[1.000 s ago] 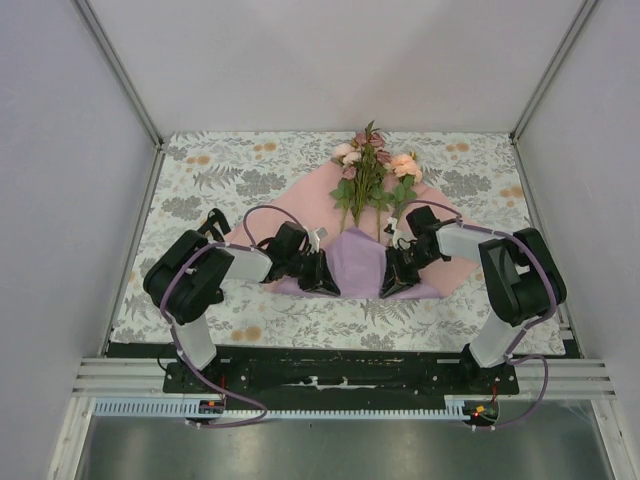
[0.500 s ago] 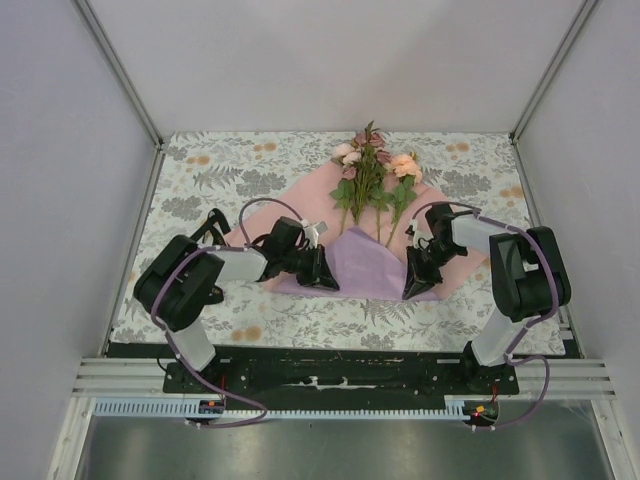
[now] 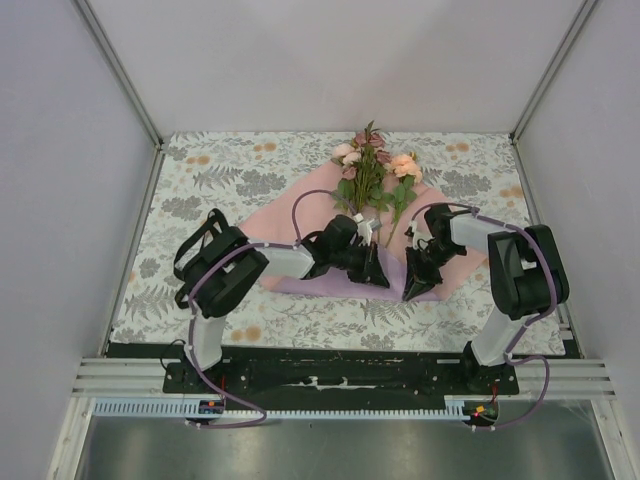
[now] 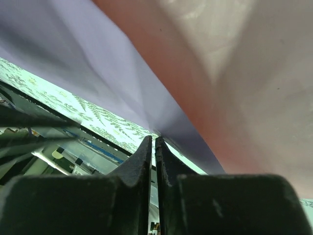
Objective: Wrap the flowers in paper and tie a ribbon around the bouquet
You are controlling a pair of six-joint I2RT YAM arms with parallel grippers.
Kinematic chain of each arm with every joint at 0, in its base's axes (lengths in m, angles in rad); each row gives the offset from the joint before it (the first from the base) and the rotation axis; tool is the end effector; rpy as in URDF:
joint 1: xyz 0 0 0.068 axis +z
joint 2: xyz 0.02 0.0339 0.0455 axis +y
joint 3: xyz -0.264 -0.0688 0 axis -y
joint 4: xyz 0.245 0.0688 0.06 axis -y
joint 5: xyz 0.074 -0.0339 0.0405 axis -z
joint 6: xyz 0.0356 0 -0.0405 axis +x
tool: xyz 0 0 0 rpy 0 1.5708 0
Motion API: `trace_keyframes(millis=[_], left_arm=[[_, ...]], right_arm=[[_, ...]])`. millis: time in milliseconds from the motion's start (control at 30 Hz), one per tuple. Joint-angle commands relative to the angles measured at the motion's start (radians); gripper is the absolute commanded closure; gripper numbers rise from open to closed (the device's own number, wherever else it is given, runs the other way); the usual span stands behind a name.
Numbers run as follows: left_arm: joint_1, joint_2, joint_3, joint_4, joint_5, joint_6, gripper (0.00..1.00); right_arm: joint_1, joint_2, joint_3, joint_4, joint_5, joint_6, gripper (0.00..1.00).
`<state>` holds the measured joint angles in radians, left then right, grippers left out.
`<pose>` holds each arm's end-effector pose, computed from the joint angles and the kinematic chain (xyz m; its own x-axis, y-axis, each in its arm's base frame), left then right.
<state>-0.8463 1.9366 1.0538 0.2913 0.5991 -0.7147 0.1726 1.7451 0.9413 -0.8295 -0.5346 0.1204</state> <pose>0.2515 -0.3145 0.1512 -0.8878 0.1864 -0.4209 0.4592 0.4223 -0.7815 0.2653 0.0647 0.1343 -0.9901 -0.0677 0.1231 0.0025 0.8676 0.4973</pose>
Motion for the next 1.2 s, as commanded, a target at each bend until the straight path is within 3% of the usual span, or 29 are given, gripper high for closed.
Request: trace_keyframes(millis=[0, 133, 533, 700, 767, 867, 1033, 1167], left_arm=[[-0.002, 0.096, 0.072, -0.067, -0.103, -0.074, 0.86], [0.0, 0.154, 0.109, -0.188, -0.168, -0.04, 0.86], [0.0, 0.174, 0.109, -0.244, -0.191, 0.015, 0.87], [0.0, 0.17, 0.11, -0.244, -0.196, 0.024, 0.87], [0.0, 0.165, 0.107, -0.239, -0.193, 0.03, 0.87], [-0.002, 0.163, 0.107, -0.233, -0.186, 0.031, 0.87], [-0.002, 0.162, 0.117, -0.234, -0.185, 0.038, 0.87], [-0.002, 0.168, 0.114, -0.233, -0.183, 0.041, 0.87]], right_arm=[[-0.002, 0.007, 0.036, -0.013, 0.022, 0.016, 0.84], [-0.01, 0.002, 0.066, -0.069, 0.163, 0.044, 0.8], [-0.018, 0.06, 0.094, -0.207, 0.458, 0.051, 0.82], [-0.024, 0.024, 0.183, -0.246, 0.472, 0.016, 0.9], [-0.06, -0.01, 0.24, -0.264, 0.357, -0.052, 0.92], [-0.152, -0.088, 0.303, -0.254, 0.207, -0.216, 0.75], [-0.391, -0.044, 0.402, -0.27, 0.09, -0.436, 0.03], [-0.548, 0.1, 0.516, -0.266, 0.1, -0.461, 0.02]])
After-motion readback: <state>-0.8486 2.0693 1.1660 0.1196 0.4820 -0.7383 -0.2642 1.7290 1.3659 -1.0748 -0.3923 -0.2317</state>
